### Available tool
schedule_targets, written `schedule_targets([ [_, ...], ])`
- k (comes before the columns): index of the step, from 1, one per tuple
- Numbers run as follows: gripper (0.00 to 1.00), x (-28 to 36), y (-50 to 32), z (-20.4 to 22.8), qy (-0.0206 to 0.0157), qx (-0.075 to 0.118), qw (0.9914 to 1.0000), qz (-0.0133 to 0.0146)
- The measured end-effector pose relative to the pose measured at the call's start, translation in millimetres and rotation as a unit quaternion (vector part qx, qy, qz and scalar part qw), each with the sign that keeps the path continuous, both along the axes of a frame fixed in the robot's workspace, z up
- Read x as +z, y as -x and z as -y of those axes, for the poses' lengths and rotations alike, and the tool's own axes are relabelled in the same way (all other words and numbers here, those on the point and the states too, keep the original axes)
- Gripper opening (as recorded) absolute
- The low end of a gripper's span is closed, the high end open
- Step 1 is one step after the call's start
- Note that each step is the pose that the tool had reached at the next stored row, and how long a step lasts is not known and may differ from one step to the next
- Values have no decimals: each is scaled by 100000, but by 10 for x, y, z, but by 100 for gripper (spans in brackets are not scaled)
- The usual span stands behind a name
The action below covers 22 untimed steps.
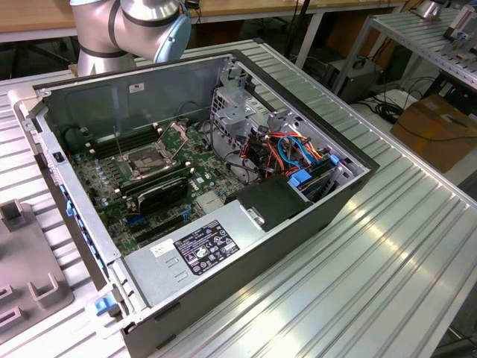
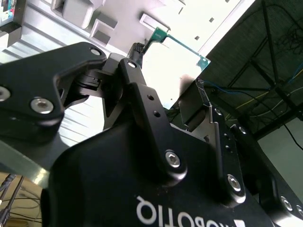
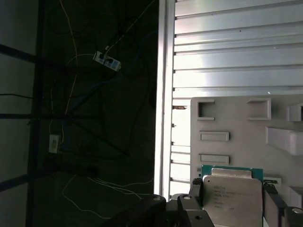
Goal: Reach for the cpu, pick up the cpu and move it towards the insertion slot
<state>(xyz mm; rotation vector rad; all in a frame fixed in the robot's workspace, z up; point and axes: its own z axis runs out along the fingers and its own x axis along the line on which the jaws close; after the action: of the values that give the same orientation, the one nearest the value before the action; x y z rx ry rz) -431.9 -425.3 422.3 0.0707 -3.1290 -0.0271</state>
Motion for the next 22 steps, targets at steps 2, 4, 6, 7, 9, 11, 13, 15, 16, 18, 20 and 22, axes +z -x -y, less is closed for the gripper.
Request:
schedule_targets([
  [2,55,0,-1,0,-2,4,100000,2],
  [4,55,5,-2,0,-4,4,100000,5],
  [6,55,28,-2,0,-1,4,100000,6],
  [7,55,30,-2,0,-7,3,100000,10],
  [9,55,32,-2,0,-1,5,100000,2],
  [11,55,33,-14,0,2,9,100000,-2],
  [13,55,32,-36,0,-1,8,100000,0],
  [15,55,31,-66,0,-4,5,100000,6],
  [16,55,32,-74,0,-2,5,100000,4],
  [18,55,32,-98,0,-2,3,100000,3],
  [20,55,32,-130,0,-1,4,100000,4],
  [22,55,32,-159,0,0,6,100000,1],
])
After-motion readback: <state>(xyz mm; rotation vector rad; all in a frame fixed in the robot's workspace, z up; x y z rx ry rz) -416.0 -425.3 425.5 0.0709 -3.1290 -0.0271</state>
